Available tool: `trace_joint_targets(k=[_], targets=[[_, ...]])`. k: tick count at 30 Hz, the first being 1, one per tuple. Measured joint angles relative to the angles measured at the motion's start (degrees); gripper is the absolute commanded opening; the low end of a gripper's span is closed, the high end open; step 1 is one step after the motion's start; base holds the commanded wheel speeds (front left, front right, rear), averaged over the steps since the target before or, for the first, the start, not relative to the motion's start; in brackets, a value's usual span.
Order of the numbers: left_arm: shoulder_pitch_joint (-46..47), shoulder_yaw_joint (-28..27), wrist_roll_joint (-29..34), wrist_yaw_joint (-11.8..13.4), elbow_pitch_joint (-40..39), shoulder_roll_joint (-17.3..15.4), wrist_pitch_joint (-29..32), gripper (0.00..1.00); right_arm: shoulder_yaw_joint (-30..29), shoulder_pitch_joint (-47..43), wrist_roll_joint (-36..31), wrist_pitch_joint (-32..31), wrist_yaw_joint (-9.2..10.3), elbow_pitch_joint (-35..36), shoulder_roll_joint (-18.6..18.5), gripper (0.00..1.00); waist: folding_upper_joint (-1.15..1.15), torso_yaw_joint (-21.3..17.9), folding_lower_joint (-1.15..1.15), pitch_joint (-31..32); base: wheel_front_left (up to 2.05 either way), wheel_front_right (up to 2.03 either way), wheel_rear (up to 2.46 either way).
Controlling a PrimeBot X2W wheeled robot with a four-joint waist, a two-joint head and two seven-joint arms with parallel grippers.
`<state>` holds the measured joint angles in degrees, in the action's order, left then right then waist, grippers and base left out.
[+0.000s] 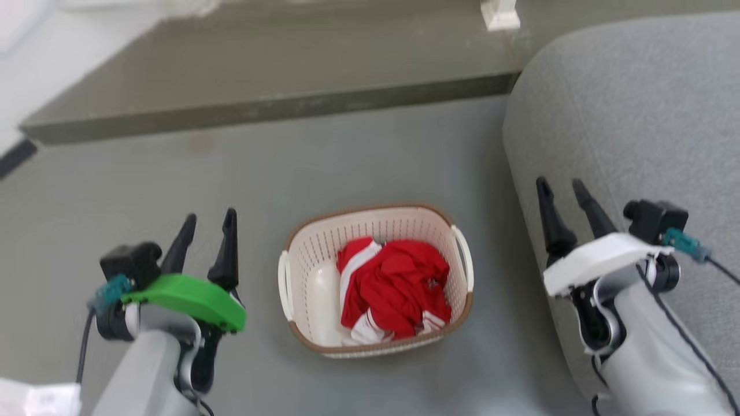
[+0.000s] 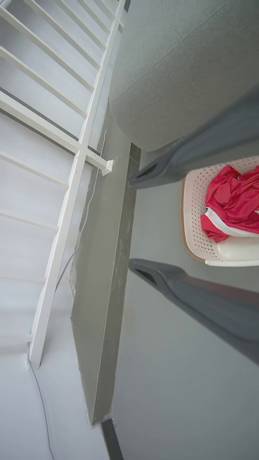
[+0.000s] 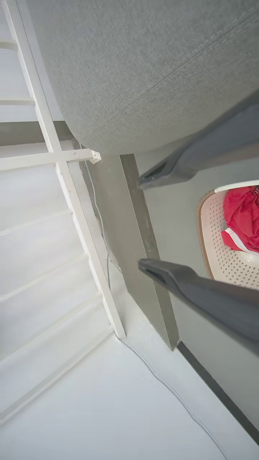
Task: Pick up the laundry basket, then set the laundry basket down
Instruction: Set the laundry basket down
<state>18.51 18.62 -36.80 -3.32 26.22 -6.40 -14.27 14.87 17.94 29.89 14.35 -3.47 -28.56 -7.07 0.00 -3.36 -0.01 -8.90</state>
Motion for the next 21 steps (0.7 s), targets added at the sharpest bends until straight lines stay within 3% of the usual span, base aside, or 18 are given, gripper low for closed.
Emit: trace_joint_targets(k=[8,21], targets=[[-6.2,-3.6,4.4,0.8,-7.9,0.5,0.0,1.0,-1.7,-4.6,-3.2,0.0,0.07,4.9,0.6,1.0,0.0,-0.1,0.0,4.6,0.0,0.0,0.0],[-13.2,-6.5,8.5,0.9,-13.8,1.8,-0.2,1.0,-3.3,-9.0,-6.4,0.0,0.03,9.5,1.0,1.0,0.0,-0.8,0.0,6.1,0.0,0.0,0.0]])
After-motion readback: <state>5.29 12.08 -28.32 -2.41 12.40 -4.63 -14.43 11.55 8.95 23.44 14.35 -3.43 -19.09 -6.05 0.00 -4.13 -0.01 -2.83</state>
